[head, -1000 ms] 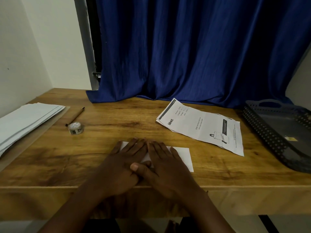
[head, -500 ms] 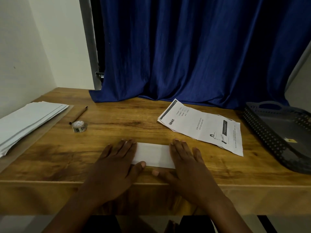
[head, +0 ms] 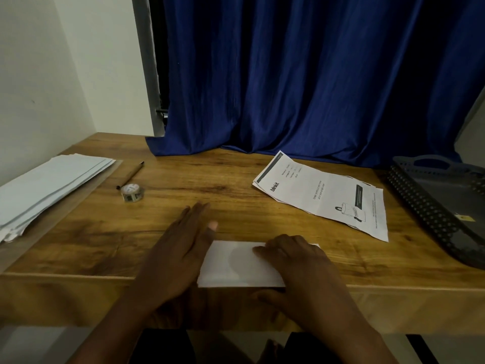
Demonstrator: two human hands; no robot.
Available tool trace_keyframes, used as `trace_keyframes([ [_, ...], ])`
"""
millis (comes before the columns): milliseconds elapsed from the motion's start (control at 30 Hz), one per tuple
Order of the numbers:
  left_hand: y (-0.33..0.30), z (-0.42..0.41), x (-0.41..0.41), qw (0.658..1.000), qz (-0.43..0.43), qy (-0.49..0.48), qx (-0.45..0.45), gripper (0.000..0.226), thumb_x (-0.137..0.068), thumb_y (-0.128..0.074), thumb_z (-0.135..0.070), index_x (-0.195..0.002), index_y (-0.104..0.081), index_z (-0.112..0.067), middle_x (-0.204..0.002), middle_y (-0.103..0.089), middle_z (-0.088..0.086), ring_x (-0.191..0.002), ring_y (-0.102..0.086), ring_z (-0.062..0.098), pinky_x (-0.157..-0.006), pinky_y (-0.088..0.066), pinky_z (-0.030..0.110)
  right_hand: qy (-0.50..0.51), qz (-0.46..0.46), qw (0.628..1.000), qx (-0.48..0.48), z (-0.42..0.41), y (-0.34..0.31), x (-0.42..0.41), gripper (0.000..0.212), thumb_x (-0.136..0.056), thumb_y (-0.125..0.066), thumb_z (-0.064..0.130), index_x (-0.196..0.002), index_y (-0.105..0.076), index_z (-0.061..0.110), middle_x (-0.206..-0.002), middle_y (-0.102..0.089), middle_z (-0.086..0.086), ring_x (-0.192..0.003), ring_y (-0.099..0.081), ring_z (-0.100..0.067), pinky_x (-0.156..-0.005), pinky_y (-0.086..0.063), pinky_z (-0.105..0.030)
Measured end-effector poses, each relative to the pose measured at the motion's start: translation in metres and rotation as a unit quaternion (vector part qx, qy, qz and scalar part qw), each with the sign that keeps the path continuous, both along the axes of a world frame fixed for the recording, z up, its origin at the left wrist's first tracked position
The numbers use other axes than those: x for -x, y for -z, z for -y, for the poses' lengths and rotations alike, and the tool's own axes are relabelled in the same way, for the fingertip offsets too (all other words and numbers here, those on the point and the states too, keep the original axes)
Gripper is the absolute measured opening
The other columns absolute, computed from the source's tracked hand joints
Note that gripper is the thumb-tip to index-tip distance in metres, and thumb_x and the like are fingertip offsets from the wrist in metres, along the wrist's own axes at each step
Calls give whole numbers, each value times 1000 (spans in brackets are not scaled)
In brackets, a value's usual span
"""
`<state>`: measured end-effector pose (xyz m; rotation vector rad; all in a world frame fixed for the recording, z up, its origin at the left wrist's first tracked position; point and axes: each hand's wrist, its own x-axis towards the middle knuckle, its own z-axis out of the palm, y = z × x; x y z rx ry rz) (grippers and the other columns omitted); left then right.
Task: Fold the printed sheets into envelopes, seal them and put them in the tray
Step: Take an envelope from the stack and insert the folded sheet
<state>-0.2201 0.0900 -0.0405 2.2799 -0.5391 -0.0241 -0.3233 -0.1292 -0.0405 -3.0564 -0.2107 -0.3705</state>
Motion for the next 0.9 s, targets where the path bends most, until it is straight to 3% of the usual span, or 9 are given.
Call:
trace_keyframes([
  [133,-3,-5,2,997,-27,-6,77,65,-87,-24,-75,-150,-28,-56,-144,-21,-34,-135,-20,-5,-118,-24,37,-36,44,998,-18,8,-15,16,43,-75,-71,40,-117,-67,46,-109,-65,22,-98,-63,-6,-73,-55,-29],
  [267,-2,-8,-1,996,-40,4,81,55,-91,-25,-73,-144,-29,-63,-159,-28,-22,-140,-29,2,-114,-28,37,7,46,977,-208,15,-45,16,25,-93,-50,57,-108,-67,48,-87,-71,24,-76,-67,1,-61,-57,-29],
  [333,1,-8,-2,1000,-14,12,7,59,-90,-25,-74,-148,-24,-60,-162,-25,-18,-146,-22,3,-119,-22,37,37,67,911,-406,15,-60,7,26,-89,-60,58,-95,-73,37,-81,-75,16,-68,-71,-4,-54,-58,-25],
  [400,6,-6,-2,994,48,30,-91,72,-89,-22,-74,-156,-19,-45,-165,-21,-12,-145,-8,-1,-120,-8,28,44,38,807,-588,15,-71,-8,20,-87,-62,49,-88,-76,35,-84,-78,14,-74,-74,-5,-56,-57,-16],
  [467,11,-2,-3,979,115,43,-164,79,-90,-16,-75,-158,-17,-35,-166,-18,-9,-149,-3,3,-119,0,25,41,-34,722,-690,11,-73,-23,18,-91,-63,43,-95,-77,33,-95,-79,4,-85,-77,-16,-68,-62,-29],
  [500,13,-1,-3,973,135,42,-183,80,-90,-14,-75,-159,-17,-33,-166,-18,-9,-152,-4,7,-120,2,26,52,-57,714,-696,8,-71,-31,18,-93,-63,41,-100,-76,31,-96,-79,1,-87,-77,-19,-73,-62,-35],
  [567,16,1,-6,968,153,33,-196,75,-94,-17,-71,-159,-19,-32,-166,-18,-8,-154,-6,11,-120,3,27,82,-71,734,-670,-1,-57,-47,20,-95,-63,41,-107,-71,27,-95,-79,2,-83,-77,-18,-72,-60,-36],
  [800,21,5,-7,971,165,0,-172,61,-102,-33,-57,-157,-22,-35,-165,-23,-10,-153,-12,11,-121,-2,30,104,-12,816,-568,-16,-12,-80,3,-95,-64,39,-97,-64,38,-89,-73,15,-73,-72,1,-53,-51,-13],
  [900,19,5,-4,976,154,8,-153,59,-101,-39,-55,-156,-26,-37,-163,-27,-11,-152,-14,10,-124,-8,34,96,-2,846,-525,-13,-7,-78,9,-94,-65,39,-101,-64,35,-91,-72,13,-71,-72,-2,-54,-50,-13],
])
